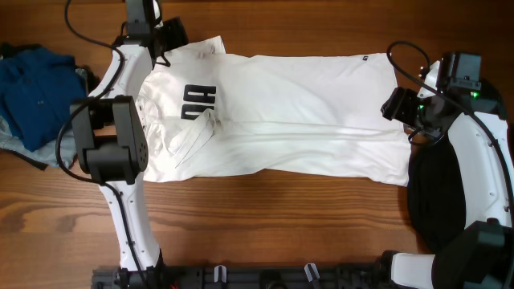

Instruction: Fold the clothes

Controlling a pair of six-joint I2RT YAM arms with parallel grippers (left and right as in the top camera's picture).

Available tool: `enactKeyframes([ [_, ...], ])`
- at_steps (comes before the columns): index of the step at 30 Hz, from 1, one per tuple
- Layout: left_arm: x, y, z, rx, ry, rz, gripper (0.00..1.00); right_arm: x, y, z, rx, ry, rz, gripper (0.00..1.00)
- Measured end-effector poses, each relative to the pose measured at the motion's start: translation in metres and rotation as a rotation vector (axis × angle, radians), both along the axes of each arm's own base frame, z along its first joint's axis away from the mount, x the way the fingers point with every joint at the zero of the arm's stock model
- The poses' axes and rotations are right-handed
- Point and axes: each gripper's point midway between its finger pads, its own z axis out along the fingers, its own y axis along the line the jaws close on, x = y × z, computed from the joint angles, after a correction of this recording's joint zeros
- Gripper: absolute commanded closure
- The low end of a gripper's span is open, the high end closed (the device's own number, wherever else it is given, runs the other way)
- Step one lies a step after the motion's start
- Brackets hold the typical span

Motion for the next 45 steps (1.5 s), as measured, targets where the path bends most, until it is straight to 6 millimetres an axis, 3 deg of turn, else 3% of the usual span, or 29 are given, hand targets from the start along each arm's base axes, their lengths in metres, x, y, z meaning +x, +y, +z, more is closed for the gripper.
enactKeyframes([
  [4, 0.004, 0.000, -0.025, 0.000, 0.012, -0.001, 0.29, -0.001, 0.000, 0.000, 0.000, 0.004, 0.000, 0.24],
  [7, 0.002, 0.000, -0.041, 0.002, 0.034, -0.003, 0.64, -0.001, 0.000, 0.000, 0.001, 0.004, 0.000, 0.24],
  [8, 0.001, -0.001, -0.041, -0.003, 0.041, -0.001, 0.68, -0.001, 0.000, 0.000, 0.001, 0.005, 0.000, 0.24],
  [11, -0.001, -0.001, -0.044, -0.005, 0.053, -0.002, 0.96, -0.001, 0.000, 0.000, 0.001, 0.004, 0.000, 0.27],
  [14, -0.004, -0.003, -0.046, -0.027, 0.073, 0.011, 0.96, 0.002, 0.000, 0.001, -0.001, -0.007, 0.000, 0.30],
  [18, -0.023, -0.005, -0.050, -0.068, 0.170, 0.039, 0.96, 0.001, 0.000, -0.002, 0.001, 0.003, 0.000, 0.28],
  [20, -0.032, -0.006, -0.045, -0.076, 0.204, 0.043, 0.96, 0.003, -0.001, -0.010, 0.000, 0.020, 0.011, 0.26],
  [22, -0.044, -0.008, -0.023, -0.086, 0.229, 0.041, 0.96, 0.012, -0.002, -0.029, -0.001, 0.057, 0.032, 0.26],
  [23, -0.047, -0.009, -0.016, -0.091, 0.234, 0.041, 0.96, 0.022, -0.004, -0.033, -0.003, 0.059, 0.042, 0.25],
  [25, -0.055, -0.009, -0.009, -0.095, 0.258, 0.043, 0.96, 0.068, -0.013, -0.034, -0.017, 0.029, 0.060, 0.24],
  [27, -0.064, -0.010, -0.011, -0.096, 0.293, 0.044, 0.96, 0.114, -0.022, -0.036, -0.026, 0.003, 0.070, 0.24],
  [32, -0.068, -0.010, -0.014, -0.096, 0.314, 0.045, 0.96, 0.198, -0.039, -0.059, -0.045, -0.074, 0.070, 0.22],
  [36, -0.069, -0.010, -0.014, -0.095, 0.319, 0.046, 0.96, 0.229, -0.045, -0.088, -0.061, -0.138, 0.070, 0.23],
  [38, -0.070, -0.010, -0.015, -0.095, 0.321, 0.046, 0.96, 0.231, -0.043, -0.109, -0.056, -0.117, 0.072, 0.23],
  [41, -0.070, -0.010, -0.015, -0.095, 0.322, 0.046, 0.96, 0.236, -0.035, -0.118, -0.061, -0.114, 0.090, 0.34],
  [45, -0.072, -0.010, -0.016, -0.095, 0.332, 0.046, 0.96, 0.238, -0.024, -0.125, -0.102, -0.102, 0.105, 0.83],
])
